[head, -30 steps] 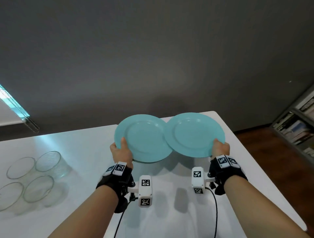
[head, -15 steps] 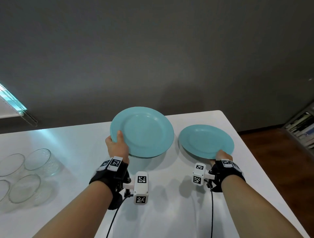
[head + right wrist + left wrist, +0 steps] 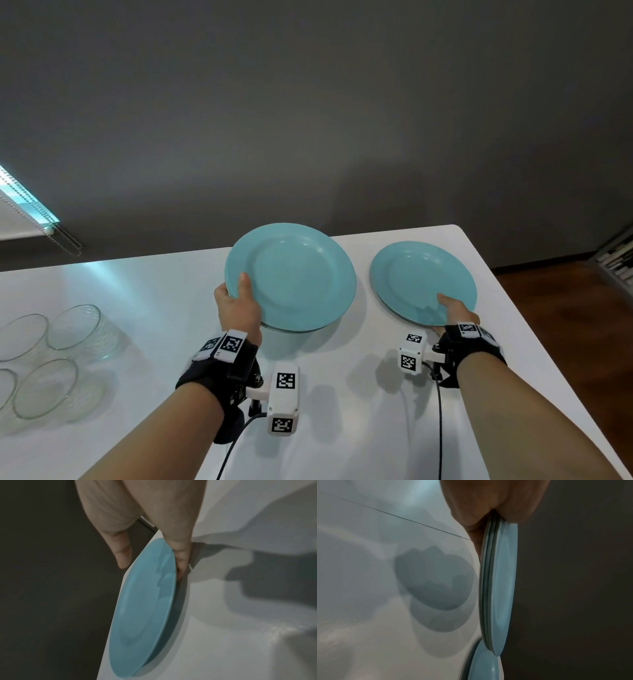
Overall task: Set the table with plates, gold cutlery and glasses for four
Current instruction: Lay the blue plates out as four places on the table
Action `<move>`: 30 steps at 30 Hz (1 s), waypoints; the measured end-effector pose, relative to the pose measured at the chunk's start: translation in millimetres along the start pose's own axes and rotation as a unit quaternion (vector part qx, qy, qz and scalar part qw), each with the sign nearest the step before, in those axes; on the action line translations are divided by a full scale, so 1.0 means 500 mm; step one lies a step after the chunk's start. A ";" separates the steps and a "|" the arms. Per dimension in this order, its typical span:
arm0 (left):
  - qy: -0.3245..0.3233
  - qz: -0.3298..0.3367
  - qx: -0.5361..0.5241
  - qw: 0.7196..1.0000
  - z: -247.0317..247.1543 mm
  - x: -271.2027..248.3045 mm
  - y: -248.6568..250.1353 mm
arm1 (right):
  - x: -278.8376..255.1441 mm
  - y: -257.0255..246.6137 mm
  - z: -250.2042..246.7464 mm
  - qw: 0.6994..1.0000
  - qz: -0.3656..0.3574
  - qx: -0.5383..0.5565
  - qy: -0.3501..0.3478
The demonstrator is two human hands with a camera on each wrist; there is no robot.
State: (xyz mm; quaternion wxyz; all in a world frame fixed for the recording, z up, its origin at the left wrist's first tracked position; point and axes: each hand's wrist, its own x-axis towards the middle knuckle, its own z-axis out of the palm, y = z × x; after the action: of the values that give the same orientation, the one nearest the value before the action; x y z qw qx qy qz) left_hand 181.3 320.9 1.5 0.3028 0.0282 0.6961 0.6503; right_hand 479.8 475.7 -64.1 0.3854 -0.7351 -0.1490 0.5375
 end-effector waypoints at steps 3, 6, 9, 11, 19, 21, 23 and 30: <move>-0.006 -0.003 0.005 1.000 0.006 -0.003 -0.004 | 0.059 0.008 -0.001 1.000 -0.008 -0.013 0.005; -0.012 -0.010 0.006 1.000 0.013 -0.005 -0.008 | 0.045 -0.011 -0.003 1.000 -0.017 0.006 0.004; -0.017 -0.013 0.009 1.000 0.018 -0.005 -0.016 | -0.012 -0.037 -0.010 1.000 -0.018 -0.013 0.005; -0.019 -0.014 0.013 1.000 0.019 -0.006 -0.020 | -0.039 -0.044 -0.012 0.998 -0.020 -0.056 0.025; -0.048 -0.043 0.045 0.997 0.015 -0.022 -0.023 | -0.139 -0.012 0.098 0.938 -0.227 -0.242 -0.097; -0.066 -0.046 0.043 0.996 0.015 -0.033 -0.017 | -0.168 0.008 0.132 0.926 -0.215 -0.262 -0.166; -0.075 -0.051 0.050 0.995 0.013 -0.039 -0.015 | -0.189 0.017 0.148 0.916 -0.220 -0.272 -0.197; -0.090 -0.091 0.026 0.991 -0.006 -0.027 -0.018 | -0.211 0.022 0.155 0.926 -0.218 -0.251 -0.181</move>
State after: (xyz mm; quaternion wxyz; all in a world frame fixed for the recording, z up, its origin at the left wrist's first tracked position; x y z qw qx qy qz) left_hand 194.0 310.9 -1.8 0.4212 0.0304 0.6826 0.5964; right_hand 367.7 432.9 -10.5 0.2622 -0.6474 -0.5028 0.5093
